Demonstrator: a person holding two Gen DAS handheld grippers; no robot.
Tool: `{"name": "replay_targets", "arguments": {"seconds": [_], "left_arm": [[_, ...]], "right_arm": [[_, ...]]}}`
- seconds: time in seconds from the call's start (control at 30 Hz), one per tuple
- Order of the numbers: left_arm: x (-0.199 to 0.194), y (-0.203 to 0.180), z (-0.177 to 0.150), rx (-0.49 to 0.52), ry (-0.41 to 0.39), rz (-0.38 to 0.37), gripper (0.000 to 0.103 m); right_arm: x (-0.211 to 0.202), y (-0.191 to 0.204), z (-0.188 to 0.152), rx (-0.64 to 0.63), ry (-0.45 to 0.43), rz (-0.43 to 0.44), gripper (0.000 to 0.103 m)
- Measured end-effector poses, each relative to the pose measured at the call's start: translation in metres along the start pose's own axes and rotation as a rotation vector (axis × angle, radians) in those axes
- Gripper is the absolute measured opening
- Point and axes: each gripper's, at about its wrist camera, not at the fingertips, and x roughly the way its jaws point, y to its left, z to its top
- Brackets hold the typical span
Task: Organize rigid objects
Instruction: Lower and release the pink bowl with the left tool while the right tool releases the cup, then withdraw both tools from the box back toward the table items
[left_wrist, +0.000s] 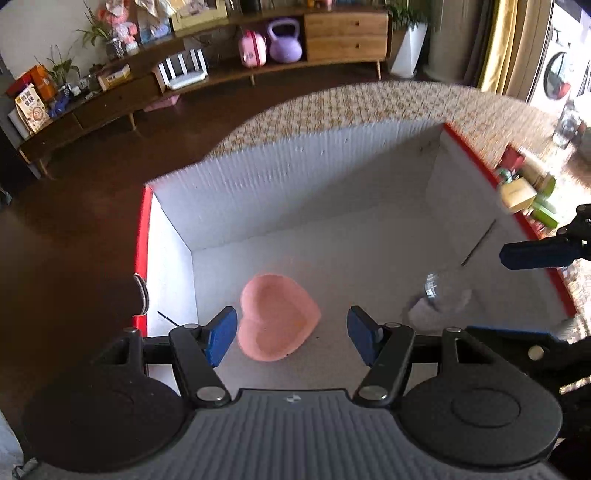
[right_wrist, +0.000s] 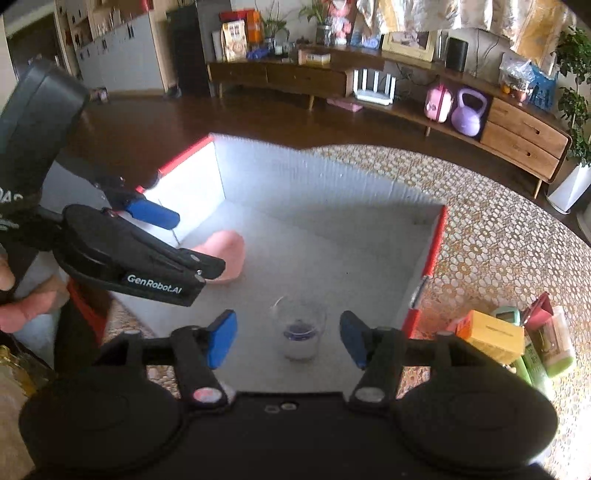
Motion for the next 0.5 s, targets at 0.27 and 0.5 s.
{"name": "replay_targets", "arguments": {"seconds": [0.27, 0.5], "left_arm": [[-0.041, -0.018, -0.009, -0.027, -0.127, -0.011, 0.065], [-0.076, -0.046, -0.023, -0.033, -0.241, -0.023, 0.065]], "right_arm": [[-0.054, -0.011, -0.021, 0.043, -0.089, 0.022, 0.070], [-0.093, -0.021, -0.042, 0.086, -0.167, 0.010, 0.076]]}}
